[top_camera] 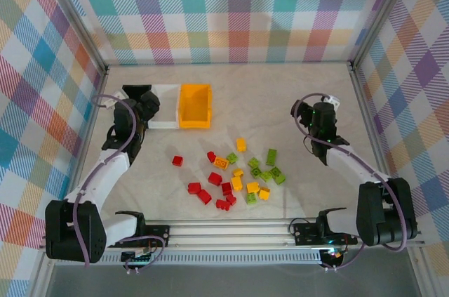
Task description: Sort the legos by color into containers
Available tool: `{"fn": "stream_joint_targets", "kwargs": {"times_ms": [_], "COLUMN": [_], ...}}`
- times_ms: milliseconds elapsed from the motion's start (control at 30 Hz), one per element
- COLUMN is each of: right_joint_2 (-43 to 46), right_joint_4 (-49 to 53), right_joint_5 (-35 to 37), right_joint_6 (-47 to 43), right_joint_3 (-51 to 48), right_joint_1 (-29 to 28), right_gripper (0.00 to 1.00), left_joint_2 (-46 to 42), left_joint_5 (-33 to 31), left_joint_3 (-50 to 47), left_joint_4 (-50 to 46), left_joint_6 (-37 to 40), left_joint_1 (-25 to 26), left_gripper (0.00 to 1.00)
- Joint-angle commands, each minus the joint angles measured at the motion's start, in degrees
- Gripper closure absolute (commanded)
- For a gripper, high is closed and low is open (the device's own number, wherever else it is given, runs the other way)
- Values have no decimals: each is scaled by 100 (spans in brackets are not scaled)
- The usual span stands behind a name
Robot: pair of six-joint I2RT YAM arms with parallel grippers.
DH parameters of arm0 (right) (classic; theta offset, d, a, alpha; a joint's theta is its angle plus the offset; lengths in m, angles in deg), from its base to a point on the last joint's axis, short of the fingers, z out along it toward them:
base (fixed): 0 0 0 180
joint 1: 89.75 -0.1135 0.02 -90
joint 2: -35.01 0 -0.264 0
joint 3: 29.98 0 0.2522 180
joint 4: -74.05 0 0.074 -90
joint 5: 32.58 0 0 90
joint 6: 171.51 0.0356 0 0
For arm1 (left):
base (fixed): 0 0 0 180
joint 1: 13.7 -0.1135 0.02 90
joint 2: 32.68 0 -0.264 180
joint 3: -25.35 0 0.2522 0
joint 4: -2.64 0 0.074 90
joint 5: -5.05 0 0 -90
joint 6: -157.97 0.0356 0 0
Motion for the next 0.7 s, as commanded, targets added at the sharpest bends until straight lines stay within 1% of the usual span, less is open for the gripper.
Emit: {"fn": "stream_joint_targets", "kwargs": {"times_ms": [0,33,100,167,233,333,433,533,600,667], "right_joint_2": [-475,-683,-1094,-1488,-2007,-2880,-3663,-4347,-4705,-5027], "right_joint_4": [-23,314,646,599,563,990,1275,1623,1696,1857], "right_joint_5": [-1452,-1624,-1800,-1733,-1739,-1671,-1493,-1399,-1298,-1124], "right_joint_6": [650,558,393,294,231,270,192,293,347,440], "right_joint_3": [207,515,1029,1366,1846,2859,3828,4711,5124,5511], "right_joint_1": [-310,-486,-904,-1387,-1815,-2314,-2700,-2883,-2963,-3011], "right_gripper": [0,0,0,0,0,6,8,12,15,20], "left_joint_2": [-221,-300,-425,-598,-829,-1214,-1654,-1972,-2113,-2215], "left_joint_5": [485,597,1082,1457,1596,1752,1805,1803,1833,1922], "left_joint_3": [163,241,244,129,-2,-137,-301,-445,-508,-562], "left_joint_4": [-882,-1090,-1088,-960,-950,-1037,-1153,-1326,-1433,-1486], "left_joint_6": [-811,-869,-816,-859,-958,-918,-889,-861,-847,-845], "left_joint_1": [-49,-49,-49,-37,-31,-10,21,22,32,37], "left_gripper": [0,0,0,0,0,0,0,0,0,0]}}
